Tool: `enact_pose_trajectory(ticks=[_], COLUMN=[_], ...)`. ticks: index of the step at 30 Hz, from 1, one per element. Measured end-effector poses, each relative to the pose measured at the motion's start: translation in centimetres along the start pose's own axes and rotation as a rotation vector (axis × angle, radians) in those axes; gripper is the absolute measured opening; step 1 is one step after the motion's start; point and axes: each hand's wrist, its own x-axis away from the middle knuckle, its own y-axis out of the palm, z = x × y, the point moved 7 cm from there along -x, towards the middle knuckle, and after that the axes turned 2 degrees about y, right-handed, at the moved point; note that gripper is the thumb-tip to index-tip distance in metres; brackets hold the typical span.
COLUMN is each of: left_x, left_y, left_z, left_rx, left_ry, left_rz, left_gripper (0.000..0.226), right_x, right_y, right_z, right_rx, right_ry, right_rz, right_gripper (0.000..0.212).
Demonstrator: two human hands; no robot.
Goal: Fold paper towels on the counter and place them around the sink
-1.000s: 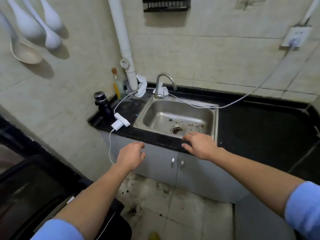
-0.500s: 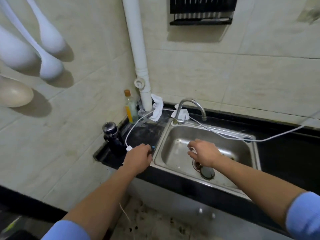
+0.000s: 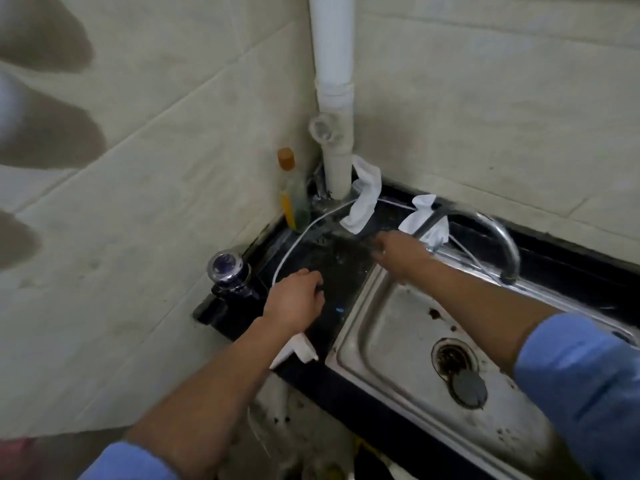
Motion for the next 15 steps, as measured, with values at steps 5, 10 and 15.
enact_pose_trajectory(ticks=[5, 10, 15], left_x=[-4.1, -5.8, -6.5], left_y=[2.1, 4.3, 4.8], left_z=[-2.8, -4.0, -4.7], left_rx=[0.007, 0.026, 0.039], left_ry=[-0.091, -0.147, -0.166], left_rz=[-0.053, -0.096, -0.098], left_gripper=[0.019, 0.025, 0.026], right_x=[-10.9, -16.9, -20.0], right_y=[2.2, 4.0, 5.3], right_z=[1.8, 3.1, 3.0], right_rx=[-0.229, -0.378, -0.378], right_ry=[0.07, 0.231, 0.232], right_rz=[-0.016, -0.042, -0.159], right_gripper=[0.047, 0.049, 0.053])
